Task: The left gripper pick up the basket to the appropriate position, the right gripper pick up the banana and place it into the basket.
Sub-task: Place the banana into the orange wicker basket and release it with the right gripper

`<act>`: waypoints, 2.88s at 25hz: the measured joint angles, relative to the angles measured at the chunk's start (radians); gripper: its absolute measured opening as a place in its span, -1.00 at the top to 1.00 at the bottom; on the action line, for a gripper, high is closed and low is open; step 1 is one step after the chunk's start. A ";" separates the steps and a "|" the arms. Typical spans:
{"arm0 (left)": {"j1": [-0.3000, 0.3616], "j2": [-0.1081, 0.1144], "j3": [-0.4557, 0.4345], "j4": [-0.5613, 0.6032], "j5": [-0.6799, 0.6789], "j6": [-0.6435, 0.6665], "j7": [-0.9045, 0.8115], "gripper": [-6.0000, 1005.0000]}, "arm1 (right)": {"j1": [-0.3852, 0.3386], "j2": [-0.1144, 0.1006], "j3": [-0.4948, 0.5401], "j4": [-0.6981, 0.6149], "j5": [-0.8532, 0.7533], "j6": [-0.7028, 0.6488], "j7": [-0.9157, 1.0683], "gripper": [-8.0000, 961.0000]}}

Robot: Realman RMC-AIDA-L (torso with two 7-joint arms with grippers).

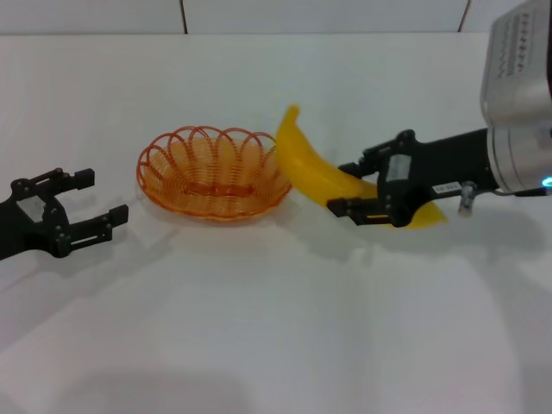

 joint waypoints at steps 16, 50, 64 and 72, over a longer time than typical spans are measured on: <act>-0.002 -0.004 0.000 -0.001 -0.002 0.000 0.005 -0.60 | 0.188 0.003 -0.211 0.190 0.177 0.235 -0.132 -0.02; -0.018 -0.011 0.009 0.000 0.001 0.002 0.007 -0.60 | 0.336 0.008 -0.527 0.393 0.279 0.668 -0.197 -0.04; -0.017 -0.014 0.009 -0.005 0.000 0.000 0.010 -0.60 | 0.340 0.009 -0.537 0.393 0.279 0.702 -0.193 -0.24; -0.011 -0.014 0.009 -0.005 0.000 0.000 0.010 -0.60 | 0.287 0.002 -0.533 0.323 0.279 0.701 -0.185 -0.50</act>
